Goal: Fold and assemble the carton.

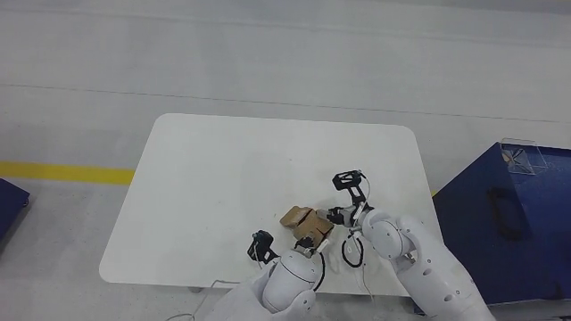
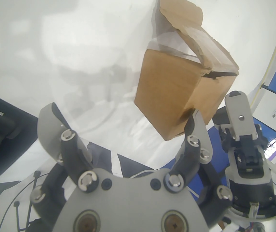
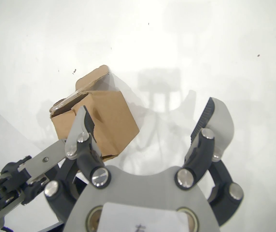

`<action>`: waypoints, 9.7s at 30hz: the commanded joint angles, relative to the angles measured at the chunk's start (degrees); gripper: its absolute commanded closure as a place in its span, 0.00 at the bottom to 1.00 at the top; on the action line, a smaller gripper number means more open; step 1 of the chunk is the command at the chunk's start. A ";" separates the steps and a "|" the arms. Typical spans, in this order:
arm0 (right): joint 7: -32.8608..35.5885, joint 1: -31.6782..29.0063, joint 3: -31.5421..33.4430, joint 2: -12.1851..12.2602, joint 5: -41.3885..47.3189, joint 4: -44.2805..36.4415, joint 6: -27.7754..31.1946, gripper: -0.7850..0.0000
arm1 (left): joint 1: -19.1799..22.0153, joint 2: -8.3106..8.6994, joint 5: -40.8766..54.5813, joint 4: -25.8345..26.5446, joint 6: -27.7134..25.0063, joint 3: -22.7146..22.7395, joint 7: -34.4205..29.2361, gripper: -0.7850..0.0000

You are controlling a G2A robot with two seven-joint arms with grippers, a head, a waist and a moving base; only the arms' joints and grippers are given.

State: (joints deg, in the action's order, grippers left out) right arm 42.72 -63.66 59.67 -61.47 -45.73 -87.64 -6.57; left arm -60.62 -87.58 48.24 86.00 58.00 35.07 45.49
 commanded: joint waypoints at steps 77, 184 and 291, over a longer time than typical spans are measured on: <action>-14.44 7.61 1.38 -3.20 1.56 12.07 11.52 0.00 | -16.44 0.91 -37.20 7.80 -39.93 0.91 -0.26 0.00; -30.62 -0.87 8.71 -7.11 -11.28 12.03 15.98 0.00 | -16.25 -9.49 -54.84 -20.21 -95.04 7.78 5.53 0.00; -15.68 -3.91 12.33 -5.28 -12.62 4.82 25.12 0.00 | -17.99 -9.20 -67.34 -13.61 -49.77 15.53 -22.04 0.52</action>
State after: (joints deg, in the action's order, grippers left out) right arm 27.02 -67.73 72.11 -66.73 -58.36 -83.01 18.63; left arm -78.65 -96.73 -19.09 72.47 8.14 50.62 23.43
